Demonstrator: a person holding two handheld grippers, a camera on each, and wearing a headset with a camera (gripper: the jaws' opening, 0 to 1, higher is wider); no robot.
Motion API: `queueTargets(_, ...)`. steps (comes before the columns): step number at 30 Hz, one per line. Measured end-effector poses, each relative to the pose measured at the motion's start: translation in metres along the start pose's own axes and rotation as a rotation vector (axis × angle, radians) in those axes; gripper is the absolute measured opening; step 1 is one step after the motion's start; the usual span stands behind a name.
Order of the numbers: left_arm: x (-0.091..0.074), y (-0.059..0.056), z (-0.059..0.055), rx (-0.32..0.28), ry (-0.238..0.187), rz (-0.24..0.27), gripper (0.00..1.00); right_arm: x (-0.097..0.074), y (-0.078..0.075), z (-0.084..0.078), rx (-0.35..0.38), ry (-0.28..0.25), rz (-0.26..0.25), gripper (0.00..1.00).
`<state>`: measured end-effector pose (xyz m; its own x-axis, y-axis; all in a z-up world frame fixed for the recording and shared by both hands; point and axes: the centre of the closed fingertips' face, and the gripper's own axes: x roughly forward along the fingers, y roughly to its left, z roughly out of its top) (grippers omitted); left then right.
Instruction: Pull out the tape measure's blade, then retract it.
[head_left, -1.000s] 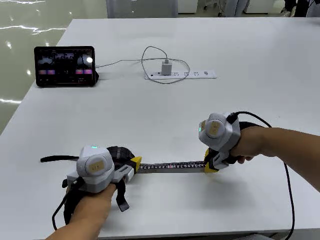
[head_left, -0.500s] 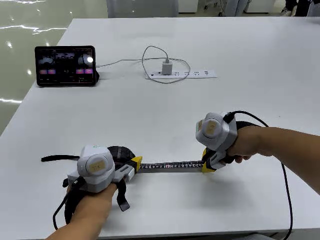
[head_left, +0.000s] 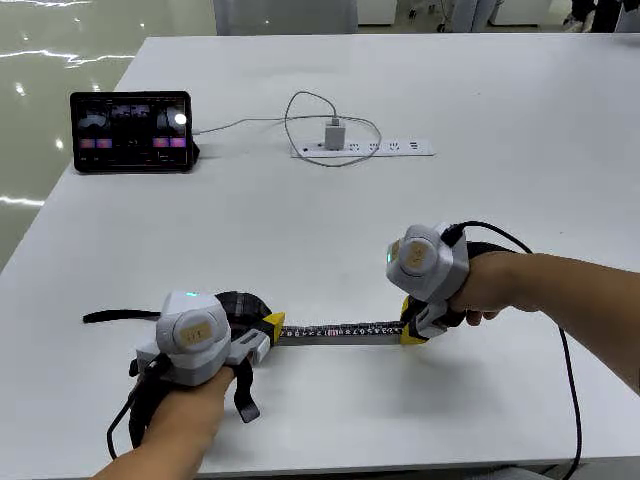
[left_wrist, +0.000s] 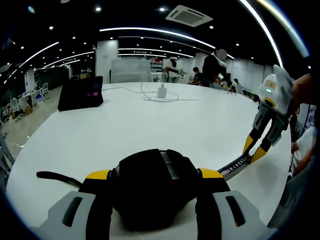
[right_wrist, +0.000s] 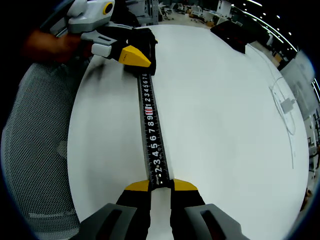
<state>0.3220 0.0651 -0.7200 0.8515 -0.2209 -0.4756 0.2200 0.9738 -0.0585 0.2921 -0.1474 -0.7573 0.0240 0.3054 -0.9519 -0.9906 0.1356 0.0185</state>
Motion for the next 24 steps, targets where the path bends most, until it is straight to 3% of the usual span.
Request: queueTargets(24,-0.0001,-0.0002,-0.0004,-0.009,0.003,-0.011,0.63,0.0026,0.0005,0.0078,-0.002,-0.004,0.003,0.1)
